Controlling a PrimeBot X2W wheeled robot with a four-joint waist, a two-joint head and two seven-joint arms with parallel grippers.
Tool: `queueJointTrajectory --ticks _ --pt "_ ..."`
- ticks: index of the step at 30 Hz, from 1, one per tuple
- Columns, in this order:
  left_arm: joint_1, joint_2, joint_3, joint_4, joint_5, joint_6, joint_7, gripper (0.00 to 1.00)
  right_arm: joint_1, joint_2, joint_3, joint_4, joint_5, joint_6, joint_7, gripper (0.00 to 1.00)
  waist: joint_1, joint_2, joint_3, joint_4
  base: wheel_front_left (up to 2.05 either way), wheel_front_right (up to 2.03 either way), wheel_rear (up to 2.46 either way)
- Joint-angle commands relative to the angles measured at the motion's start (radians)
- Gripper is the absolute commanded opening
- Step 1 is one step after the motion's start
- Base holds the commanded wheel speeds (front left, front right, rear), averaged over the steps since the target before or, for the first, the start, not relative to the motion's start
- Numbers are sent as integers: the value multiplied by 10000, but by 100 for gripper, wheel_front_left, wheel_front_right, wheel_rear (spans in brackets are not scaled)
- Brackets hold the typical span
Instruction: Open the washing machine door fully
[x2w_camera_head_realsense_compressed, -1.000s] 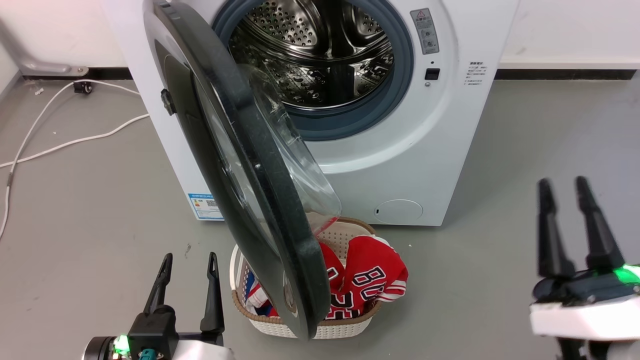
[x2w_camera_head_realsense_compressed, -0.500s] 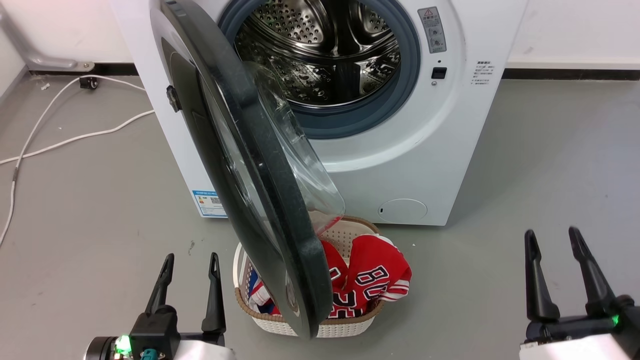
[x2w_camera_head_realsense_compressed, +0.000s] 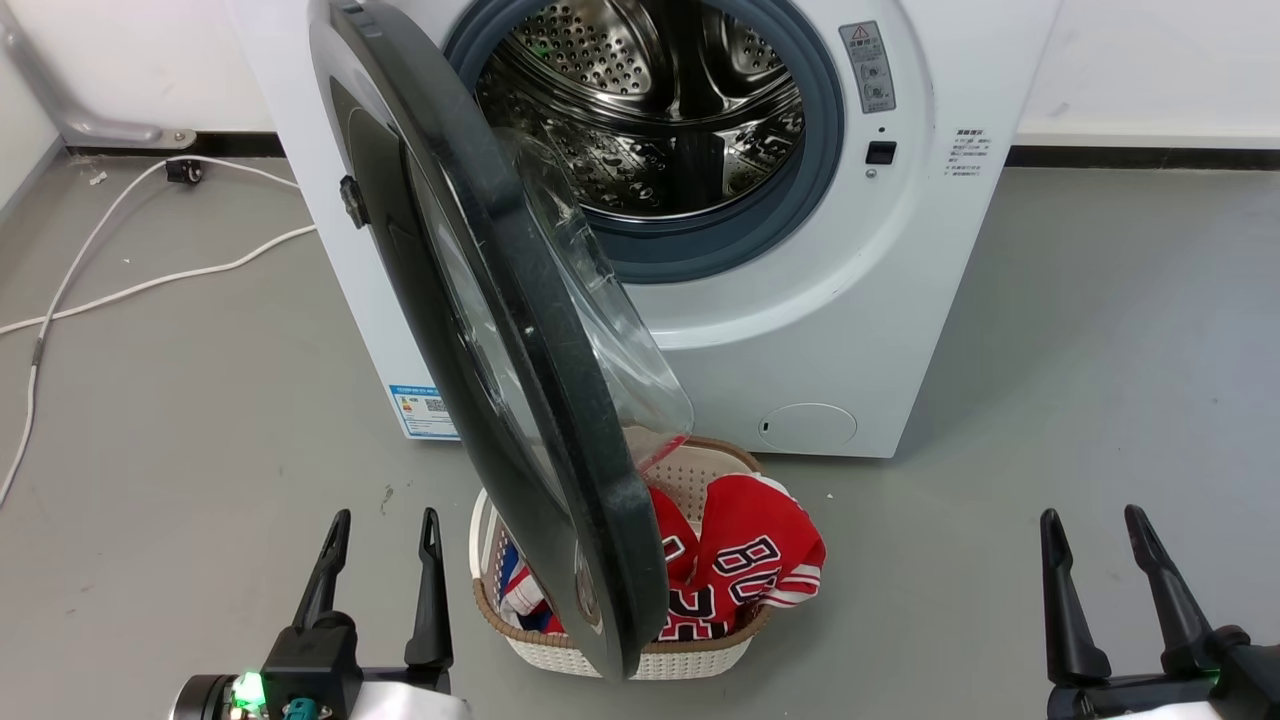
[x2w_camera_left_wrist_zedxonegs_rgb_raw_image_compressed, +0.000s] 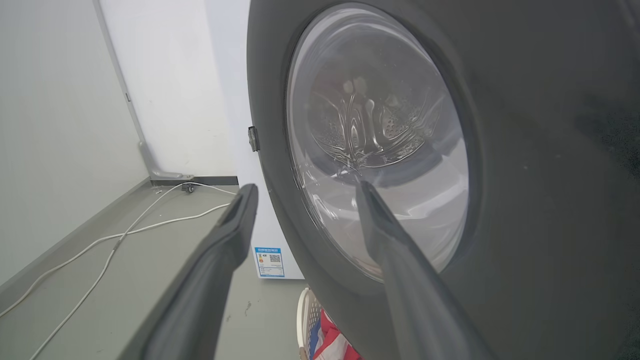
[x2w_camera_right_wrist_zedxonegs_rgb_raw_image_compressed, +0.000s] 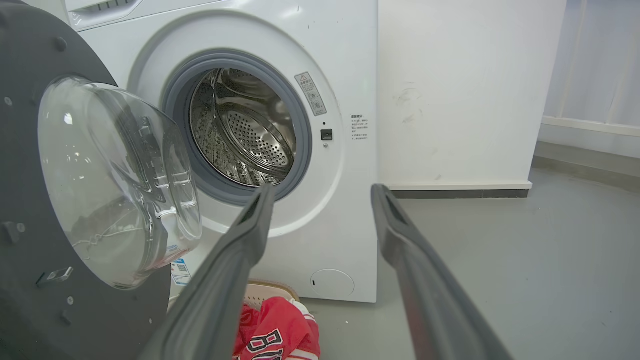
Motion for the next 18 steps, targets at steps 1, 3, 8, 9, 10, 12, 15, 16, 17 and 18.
queueJointTrajectory --ticks 1,3,8,9,10,12,15,16,17,18 --pt "42 -7 1 10 12 17 -24 100 150 36 19 45 45 -2 -17 100 0 0 -9 -2 0 0 0" --pt "51 -7 10 17 9 9 -24 100 159 36 40 74 76 -2 -17 100 0 0 -15 2 0 0 0" --pt "58 -8 36 56 -75 1 -24 100 160 37 74 153 135 -2 -19 100 0 0 -32 21 0 0 0" --pt "53 -7 56 44 -68 -4 -24 47 159 37 74 166 140 -2 -17 100 0 0 -35 23 0 0 0" --pt "56 -7 73 33 -67 -8 -24 0 150 37 68 175 145 -2 -19 100 0 0 -38 23 0 0 0" --pt "87 -7 104 50 -128 -23 -24 0 139 37 63 186 141 -2 -17 100 0 0 -49 27 0 0 0" --pt "103 -7 176 46 -103 -43 -24 0 133 37 54 196 155 -2 -19 100 0 0 -60 32 0 0 0" --pt "77 -7 307 13 -73 -8 -24 0 124 37 57 201 160 -2 -19 100 0 0 -67 39 0 0 0" --pt "77 -7 307 13 -73 -8 -24 0 124 37 57 201 160 -2 -19 100 0 0 -67 39 0 0 0" --pt "43 -7 385 -21 -102 8 -24 0 118 37 56 205 172 -2 -17 100 0 0 -70 43 0 0 0"
